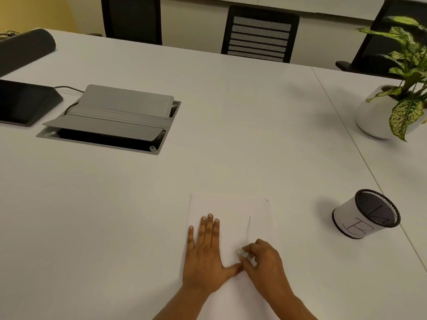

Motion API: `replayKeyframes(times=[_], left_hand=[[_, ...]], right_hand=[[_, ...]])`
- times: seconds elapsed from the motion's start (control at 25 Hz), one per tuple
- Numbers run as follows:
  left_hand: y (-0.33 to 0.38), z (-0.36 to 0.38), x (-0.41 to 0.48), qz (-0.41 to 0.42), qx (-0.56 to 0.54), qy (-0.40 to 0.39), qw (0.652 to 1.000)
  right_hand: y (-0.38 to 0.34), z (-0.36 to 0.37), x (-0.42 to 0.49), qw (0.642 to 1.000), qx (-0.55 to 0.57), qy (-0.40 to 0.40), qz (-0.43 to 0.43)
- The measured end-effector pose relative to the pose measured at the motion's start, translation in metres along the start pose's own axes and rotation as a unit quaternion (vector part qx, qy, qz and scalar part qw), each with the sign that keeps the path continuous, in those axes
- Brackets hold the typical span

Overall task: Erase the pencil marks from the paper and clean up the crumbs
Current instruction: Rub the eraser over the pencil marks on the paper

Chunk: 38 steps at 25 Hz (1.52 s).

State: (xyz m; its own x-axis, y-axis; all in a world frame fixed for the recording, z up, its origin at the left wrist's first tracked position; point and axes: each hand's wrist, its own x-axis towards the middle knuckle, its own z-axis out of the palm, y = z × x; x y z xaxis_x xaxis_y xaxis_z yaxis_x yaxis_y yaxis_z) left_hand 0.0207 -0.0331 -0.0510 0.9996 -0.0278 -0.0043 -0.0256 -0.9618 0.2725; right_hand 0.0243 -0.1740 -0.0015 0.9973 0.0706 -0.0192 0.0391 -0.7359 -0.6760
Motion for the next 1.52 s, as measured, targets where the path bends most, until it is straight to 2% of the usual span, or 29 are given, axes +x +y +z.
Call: replayKeyframes(times=[0.08,0.36,0.56,0.72,1.04,1.28,1.4,1.52], left_hand=[[0.000,-0.001,0.000,0.003,-0.001,0.003,1.000],[0.001,-0.003,-0.001,-0.002,-0.004,0.001,1.000],[0.002,-0.002,0.000,-0.003,-0.005,-0.005,1.000],[0.001,-0.003,0.001,-0.010,-0.007,-0.006,1.000],[0.003,-0.001,0.001,-0.017,-0.008,0.001,1.000],[0.002,-0.003,0.001,-0.010,-0.007,0.017,1.000],[0.001,-0.003,0.001,-0.012,-0.008,0.008,1.000],[0.002,-0.002,0.002,-0.016,-0.011,0.003,1.000]], right_hand=[[0.004,-0.005,0.008,1.000,-0.018,-0.002,-0.005],[0.006,-0.015,0.038,0.996,-0.056,0.067,0.019],[-0.001,0.000,0.005,0.999,-0.014,0.030,-0.003],[0.003,0.000,0.014,0.999,-0.037,0.016,-0.013],[-0.002,0.001,0.032,0.992,-0.038,0.112,0.045],[-0.016,0.020,0.003,1.000,0.005,0.011,0.006],[-0.015,0.017,0.007,1.000,-0.013,0.005,-0.022],[-0.008,0.007,0.026,0.999,-0.026,0.034,-0.013]])
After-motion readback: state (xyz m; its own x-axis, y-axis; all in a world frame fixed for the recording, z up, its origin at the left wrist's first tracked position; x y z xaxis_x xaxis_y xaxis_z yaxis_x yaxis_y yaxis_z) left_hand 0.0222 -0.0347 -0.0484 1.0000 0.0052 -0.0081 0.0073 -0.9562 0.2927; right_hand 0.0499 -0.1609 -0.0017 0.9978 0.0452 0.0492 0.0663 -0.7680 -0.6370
